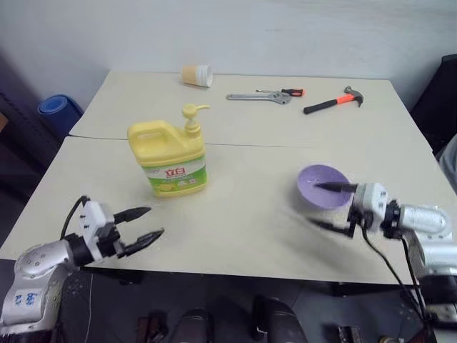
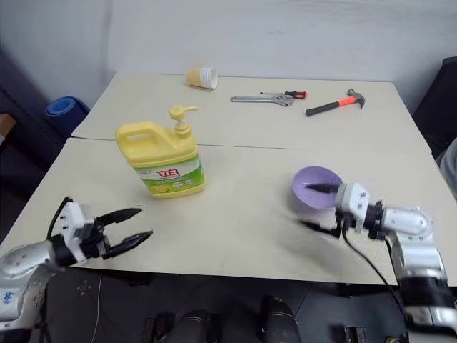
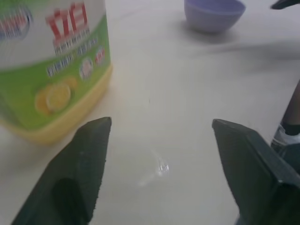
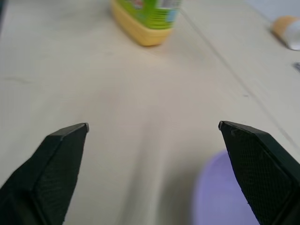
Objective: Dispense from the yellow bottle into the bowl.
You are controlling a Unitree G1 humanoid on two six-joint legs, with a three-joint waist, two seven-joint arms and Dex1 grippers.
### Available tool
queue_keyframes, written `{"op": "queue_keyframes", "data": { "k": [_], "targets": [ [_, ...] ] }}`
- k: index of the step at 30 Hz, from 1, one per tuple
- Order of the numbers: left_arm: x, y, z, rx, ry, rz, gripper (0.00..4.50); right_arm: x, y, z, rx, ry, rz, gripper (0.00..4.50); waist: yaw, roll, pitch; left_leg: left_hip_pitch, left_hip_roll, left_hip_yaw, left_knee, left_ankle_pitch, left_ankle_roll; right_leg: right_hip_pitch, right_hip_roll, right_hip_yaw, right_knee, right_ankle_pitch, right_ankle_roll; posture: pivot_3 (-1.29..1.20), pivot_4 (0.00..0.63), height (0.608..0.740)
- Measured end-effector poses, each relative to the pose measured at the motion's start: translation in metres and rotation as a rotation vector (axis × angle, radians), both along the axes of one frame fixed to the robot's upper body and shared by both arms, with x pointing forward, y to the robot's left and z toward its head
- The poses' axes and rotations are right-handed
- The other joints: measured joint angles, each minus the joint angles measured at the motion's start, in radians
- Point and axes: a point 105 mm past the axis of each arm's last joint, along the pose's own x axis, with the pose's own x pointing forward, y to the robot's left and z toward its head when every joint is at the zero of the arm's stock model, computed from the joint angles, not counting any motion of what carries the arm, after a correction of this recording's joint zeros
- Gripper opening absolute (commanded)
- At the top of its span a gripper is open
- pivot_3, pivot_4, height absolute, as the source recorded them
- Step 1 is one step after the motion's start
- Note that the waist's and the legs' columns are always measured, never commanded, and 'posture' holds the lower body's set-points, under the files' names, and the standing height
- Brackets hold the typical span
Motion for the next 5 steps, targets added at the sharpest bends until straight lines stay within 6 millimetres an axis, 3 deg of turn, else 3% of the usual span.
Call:
{"op": "queue_keyframes", "data": {
  "k": [5],
  "targets": [
    [-0.002,0.009,-0.010,0.082,-0.036,0.041,4.48,-0.028,0.013,-0.017,0.031,-0.010,0.049,4.50,0.006,0.000,0.000,0.002,0.000,0.000,0.001,0.000,0.001,0.001,-0.001,0.001,-0.003,0.001,-0.001,0.00,0.150,0.740]
  ]
}}
